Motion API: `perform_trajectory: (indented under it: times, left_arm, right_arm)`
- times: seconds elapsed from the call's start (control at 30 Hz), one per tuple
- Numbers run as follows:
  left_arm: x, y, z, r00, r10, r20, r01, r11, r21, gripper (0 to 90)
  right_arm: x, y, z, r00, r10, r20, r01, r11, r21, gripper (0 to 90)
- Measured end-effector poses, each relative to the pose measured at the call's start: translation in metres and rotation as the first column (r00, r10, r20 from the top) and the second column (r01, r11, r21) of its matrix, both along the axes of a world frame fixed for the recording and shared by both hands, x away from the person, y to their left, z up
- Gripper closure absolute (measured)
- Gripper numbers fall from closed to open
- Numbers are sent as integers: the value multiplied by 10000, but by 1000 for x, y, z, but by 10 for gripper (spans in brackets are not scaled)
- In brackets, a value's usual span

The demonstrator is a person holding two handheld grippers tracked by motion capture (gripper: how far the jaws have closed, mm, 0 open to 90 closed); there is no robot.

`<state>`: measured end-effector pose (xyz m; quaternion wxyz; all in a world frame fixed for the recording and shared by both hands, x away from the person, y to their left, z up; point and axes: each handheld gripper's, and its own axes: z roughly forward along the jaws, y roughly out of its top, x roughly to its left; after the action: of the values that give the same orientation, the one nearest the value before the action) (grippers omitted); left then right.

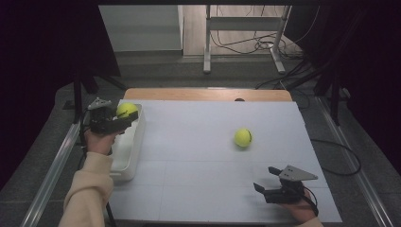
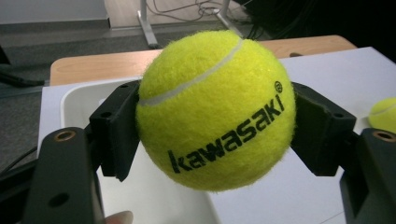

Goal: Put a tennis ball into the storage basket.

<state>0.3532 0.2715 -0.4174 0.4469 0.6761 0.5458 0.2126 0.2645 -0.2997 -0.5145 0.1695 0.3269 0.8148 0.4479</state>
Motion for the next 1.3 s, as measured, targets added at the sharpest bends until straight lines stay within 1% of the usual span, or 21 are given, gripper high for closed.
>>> perform_trajectory:
  times: [0.2, 0.4, 0.53, 0.6, 0.63, 0.77, 1.07, 1.13, 1.17, 1.23, 1.3]
  left_arm:
    - [10, 3, -3, 9994, 128, -318, -129, 9999, -3, 263]
    - [17, 4, -4, 9982, 178, -569, -161, 9994, 290, 263]
    - [20, 5, -5, 9975, 193, -677, -173, 9994, 302, 263]
    - [22, 7, -7, 9965, 232, -799, -201, 9990, 393, 263]
    - [22, 7, -7, 9965, 232, -799, -201, 9990, 393, 263]
    - [26, 8, -11, 9944, 281, -1016, -219, 9979, 615, 262]
    - [33, 8, -16, 9905, 305, -1342, -190, 9961, 866, 262]
    - [36, 8, -19, 9887, 311, -1467, -164, 9948, 1006, 262]
    - [36, 8, -19, 9887, 311, -1467, -164, 9948, 1006, 262]
    - [37, 9, -20, 9867, 317, -1596, -126, 9928, 1191, 262]
    - [38, 10, -22, 9854, 355, -1665, -147, 9921, 1242, 262]
  right_arm:
    - [0, -1, 0, 10000, -21, -18, 21, 10000, 26, 137]
    - [0, -1, 0, 10000, -43, -24, 44, 10000, 40, 137]
    - [0, -1, 0, 10000, -31, -18, 31, 10000, 19, 137]
    - [0, -1, 0, 10000, -28, -20, 28, 10000, 20, 138]
    - [0, -1, 0, 10000, -31, -19, 31, 10000, 19, 138]
    - [0, 0, 0, 10000, -36, -21, 36, 10000, 6, 138]
    - [0, -1, -1, 10000, -43, -25, 43, 10000, -11, 138]
    - [0, -1, -1, 10000, -45, -26, 45, 10000, -10, 138]
    - [0, -1, -1, 10000, -48, -27, 48, 10000, -9, 138]
    - [0, -1, -1, 10000, -41, -26, 41, 10000, -12, 138]
    - [0, -1, -1, 10000, -25, -41, 25, 10000, -35, 138]
